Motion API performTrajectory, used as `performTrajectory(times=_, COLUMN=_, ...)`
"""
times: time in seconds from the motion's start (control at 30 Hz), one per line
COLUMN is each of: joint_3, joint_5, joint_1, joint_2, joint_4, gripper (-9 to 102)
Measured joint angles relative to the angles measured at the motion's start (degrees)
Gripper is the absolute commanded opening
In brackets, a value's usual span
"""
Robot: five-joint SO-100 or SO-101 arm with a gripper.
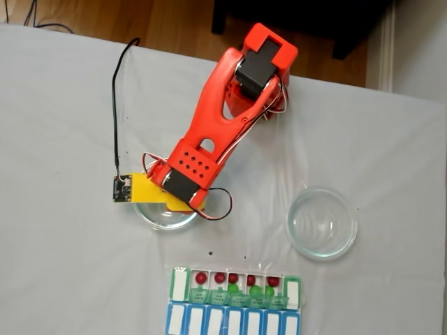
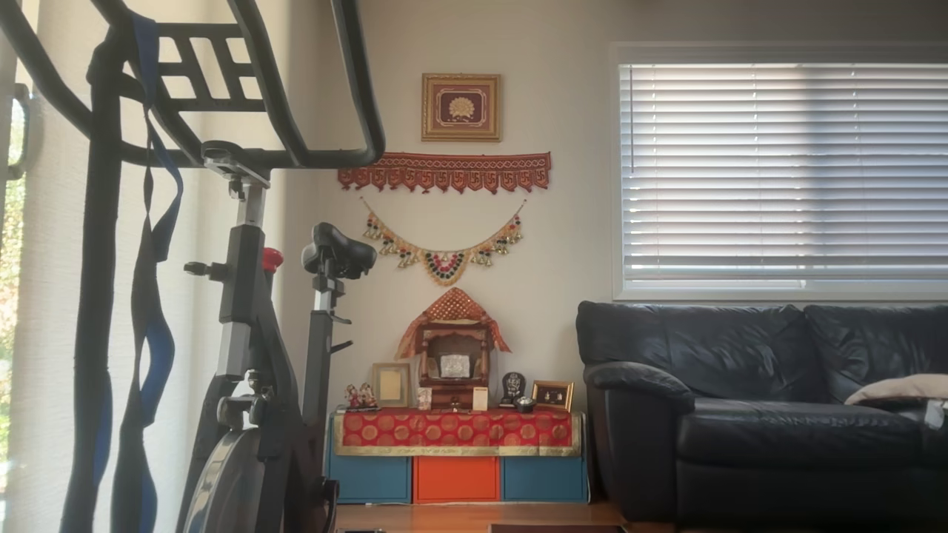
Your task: Sort medicines into box.
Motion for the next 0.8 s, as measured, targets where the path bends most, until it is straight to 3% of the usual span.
performTrajectory(times=0.8, joint_3=3.16, joint_5=-0.79, joint_1=0.0, joint_2=1.32, joint_4=-2.9, gripper=1)
